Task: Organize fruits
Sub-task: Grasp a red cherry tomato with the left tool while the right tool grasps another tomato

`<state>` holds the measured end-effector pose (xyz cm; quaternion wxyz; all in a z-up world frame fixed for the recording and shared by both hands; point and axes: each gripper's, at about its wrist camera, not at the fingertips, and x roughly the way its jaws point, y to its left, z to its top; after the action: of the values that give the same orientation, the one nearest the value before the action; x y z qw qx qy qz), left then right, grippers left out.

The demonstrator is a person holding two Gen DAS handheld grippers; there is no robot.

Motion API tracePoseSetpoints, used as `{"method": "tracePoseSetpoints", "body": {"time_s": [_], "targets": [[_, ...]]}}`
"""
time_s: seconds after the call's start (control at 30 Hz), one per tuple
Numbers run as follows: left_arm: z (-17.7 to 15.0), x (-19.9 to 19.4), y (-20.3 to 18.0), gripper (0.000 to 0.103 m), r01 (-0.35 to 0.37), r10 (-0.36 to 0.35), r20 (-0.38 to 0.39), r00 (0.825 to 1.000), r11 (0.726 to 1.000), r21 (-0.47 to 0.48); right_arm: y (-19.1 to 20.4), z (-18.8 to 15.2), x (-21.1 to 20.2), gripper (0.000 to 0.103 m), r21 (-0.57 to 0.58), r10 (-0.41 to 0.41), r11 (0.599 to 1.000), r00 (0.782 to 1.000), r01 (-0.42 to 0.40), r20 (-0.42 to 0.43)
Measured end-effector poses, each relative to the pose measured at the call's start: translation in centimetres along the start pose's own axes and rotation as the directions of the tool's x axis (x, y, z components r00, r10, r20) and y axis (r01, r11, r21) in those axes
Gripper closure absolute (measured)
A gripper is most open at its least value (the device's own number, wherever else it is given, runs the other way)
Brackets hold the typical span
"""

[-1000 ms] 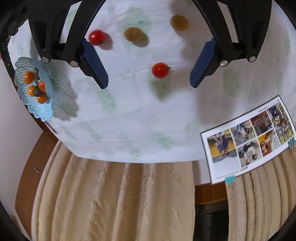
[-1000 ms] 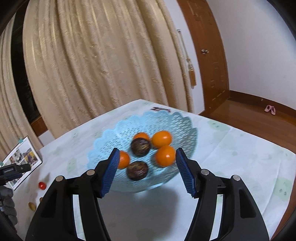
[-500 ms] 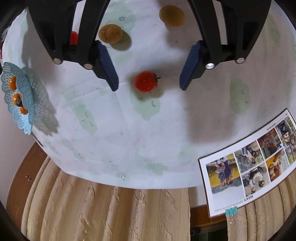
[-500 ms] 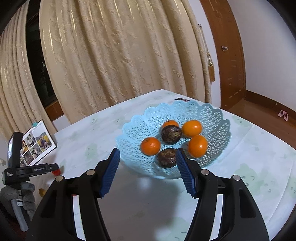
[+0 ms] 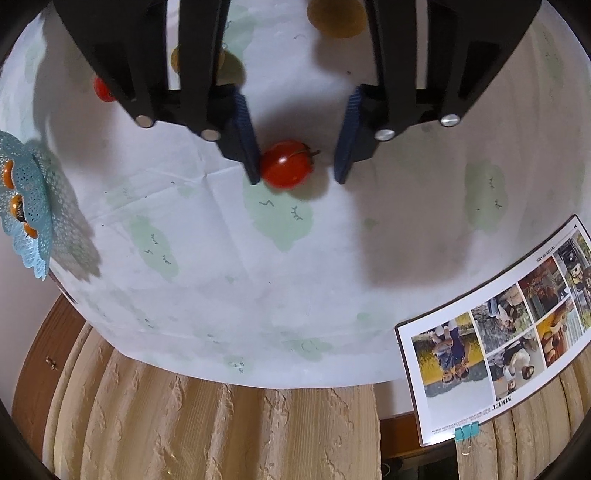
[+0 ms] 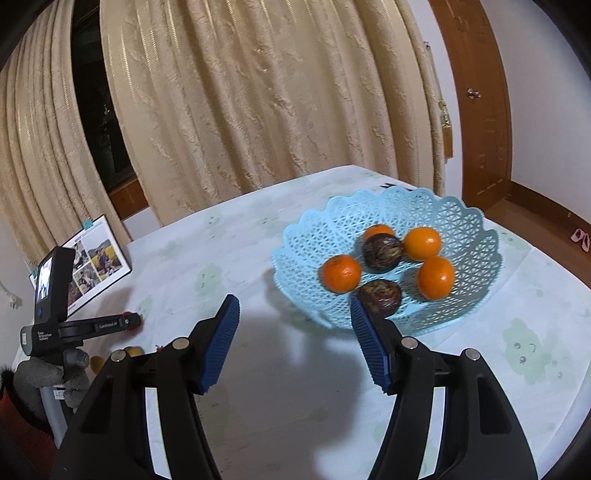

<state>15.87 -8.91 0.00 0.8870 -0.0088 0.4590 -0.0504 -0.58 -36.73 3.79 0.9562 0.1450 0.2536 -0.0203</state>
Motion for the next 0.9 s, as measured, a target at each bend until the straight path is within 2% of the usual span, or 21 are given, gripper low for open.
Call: {"method": "tracePoseSetpoints", "body": {"time_s": [0.13,0.3,0.57,0.77,0.83,0.9], "targets": [[0.0,-0.4,0.1,0.074,0.010,-0.010,0.005,1.000,1.000,0.001,0.8,-0.2,0.5,0.039,-0.012,0.033,0.999,0.999,-0.034,-0.033],[0.6,-2.5,0.2,0.077,0.009,-0.009,0.060,0.998,1.000,0.002,2.3,-0.8,1.3,0.039,-0.035,0.088,0.995,0.992,-0.091,-0.093],[1.7,-6.3,1.2,0.077,0.024,-0.021,0.143,0.989,1.000,-0.018,5.5,-1.9,2.7,0.039,-0.083,0.178,0.977,0.965,-0.196,-0.192],[2.3,-7.5,2.9,0.076,0.043,-0.032,0.159,0.987,0.997,-0.069,7.7,-2.8,4.3,0.039,-0.096,0.228,0.960,0.935,-0.262,-0.273],[2.3,-7.0,3.1,0.073,0.057,-0.046,0.135,0.990,0.995,-0.079,8.5,-3.1,5.2,0.039,-0.097,0.242,0.954,0.919,-0.284,-0.311],[2.2,-6.6,3.1,0.057,0.059,-0.049,0.118,0.992,0.995,-0.086,9.1,-3.3,5.9,0.039,-0.098,0.259,0.946,0.904,-0.308,-0.341]]}}
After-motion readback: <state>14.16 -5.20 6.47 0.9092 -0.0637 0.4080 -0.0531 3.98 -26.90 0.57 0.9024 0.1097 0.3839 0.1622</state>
